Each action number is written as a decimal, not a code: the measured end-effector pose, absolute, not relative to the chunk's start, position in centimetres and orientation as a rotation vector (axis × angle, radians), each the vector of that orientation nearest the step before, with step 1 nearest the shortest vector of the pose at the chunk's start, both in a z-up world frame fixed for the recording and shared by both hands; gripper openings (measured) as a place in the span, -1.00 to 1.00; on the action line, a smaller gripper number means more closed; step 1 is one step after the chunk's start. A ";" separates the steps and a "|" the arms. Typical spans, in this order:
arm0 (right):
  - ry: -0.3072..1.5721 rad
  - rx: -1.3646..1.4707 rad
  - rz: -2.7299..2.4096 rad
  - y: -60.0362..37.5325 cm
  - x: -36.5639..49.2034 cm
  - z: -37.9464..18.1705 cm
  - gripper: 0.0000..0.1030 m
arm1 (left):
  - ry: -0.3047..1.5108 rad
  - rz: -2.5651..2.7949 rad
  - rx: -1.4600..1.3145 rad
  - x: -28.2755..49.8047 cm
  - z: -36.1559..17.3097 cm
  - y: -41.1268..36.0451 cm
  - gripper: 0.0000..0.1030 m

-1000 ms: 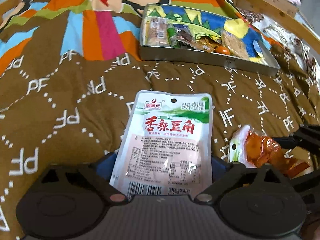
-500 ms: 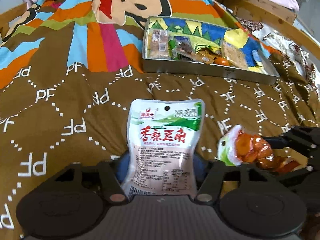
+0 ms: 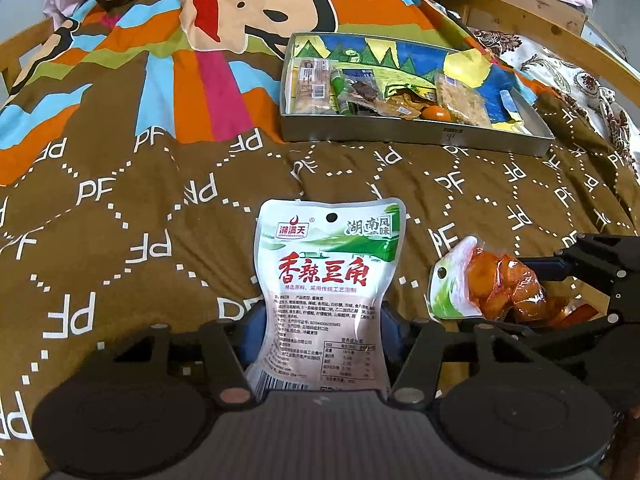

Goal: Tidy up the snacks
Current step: 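Lift the white and orange packets and carry both toward the tray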

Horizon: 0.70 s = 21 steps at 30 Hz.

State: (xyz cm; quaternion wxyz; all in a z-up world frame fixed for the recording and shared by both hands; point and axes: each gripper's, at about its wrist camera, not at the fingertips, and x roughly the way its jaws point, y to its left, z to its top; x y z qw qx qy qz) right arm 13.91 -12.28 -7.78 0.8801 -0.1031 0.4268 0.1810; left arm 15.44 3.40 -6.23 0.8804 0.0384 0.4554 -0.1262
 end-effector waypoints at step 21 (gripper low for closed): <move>0.822 -0.154 0.349 -12.7 13.9 -6.3 0.17 | 0.968 -0.260 -0.071 16.4 -5.7 6.1 0.13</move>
